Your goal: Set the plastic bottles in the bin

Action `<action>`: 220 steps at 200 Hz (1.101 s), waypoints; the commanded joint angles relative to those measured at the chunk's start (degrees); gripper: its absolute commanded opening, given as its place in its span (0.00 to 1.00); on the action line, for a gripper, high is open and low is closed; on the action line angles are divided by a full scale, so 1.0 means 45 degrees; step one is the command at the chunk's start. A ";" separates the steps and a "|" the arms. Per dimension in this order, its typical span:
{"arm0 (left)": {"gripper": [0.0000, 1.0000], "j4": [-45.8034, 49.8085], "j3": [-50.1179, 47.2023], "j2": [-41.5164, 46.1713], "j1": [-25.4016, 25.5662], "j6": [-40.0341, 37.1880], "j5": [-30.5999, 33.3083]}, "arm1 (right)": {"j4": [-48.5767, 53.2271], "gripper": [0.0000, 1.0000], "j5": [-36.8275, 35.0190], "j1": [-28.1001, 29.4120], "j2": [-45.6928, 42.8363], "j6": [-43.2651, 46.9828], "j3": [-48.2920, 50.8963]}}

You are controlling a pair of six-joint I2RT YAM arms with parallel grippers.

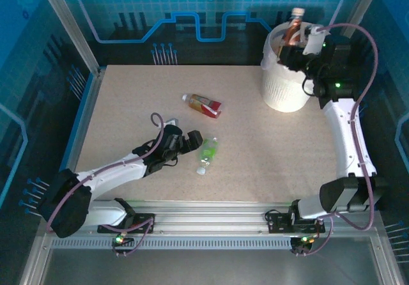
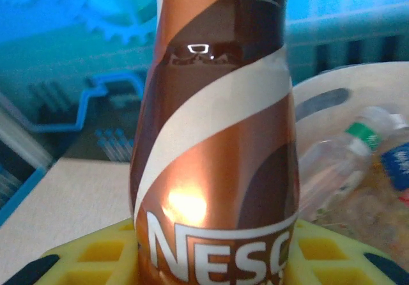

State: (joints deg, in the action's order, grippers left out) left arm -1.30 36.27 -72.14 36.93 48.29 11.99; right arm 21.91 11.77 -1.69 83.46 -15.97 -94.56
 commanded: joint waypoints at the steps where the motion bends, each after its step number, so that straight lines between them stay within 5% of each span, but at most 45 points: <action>1: 0.99 0.0505 0.0285 0.0428 0.0228 -0.0860 -0.0147 | 0.0112 0.43 -0.0901 -0.0607 0.0950 -0.2212 -0.1042; 82: 0.99 0.2052 0.1130 -0.0088 0.1282 -0.2718 0.0147 | 0.1884 0.54 -0.0727 -0.1286 0.5025 -0.4700 -0.5180; 135: 0.99 0.2064 0.1528 -0.0718 0.1301 -0.2673 0.0122 | 0.3978 0.87 0.0643 -0.1091 0.7580 -0.5105 -0.8651; 220: 0.99 0.2504 0.2025 -0.1460 0.1478 -0.3208 -0.0129 | 0.4784 1.00 0.0077 -0.1031 0.5910 -0.3246 -0.7761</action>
State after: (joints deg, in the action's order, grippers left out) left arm 7.68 42.92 -77.01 42.52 36.27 11.77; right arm 42.00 12.45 -6.70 115.63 -33.82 -132.09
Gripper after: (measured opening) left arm 0.989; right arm 0.998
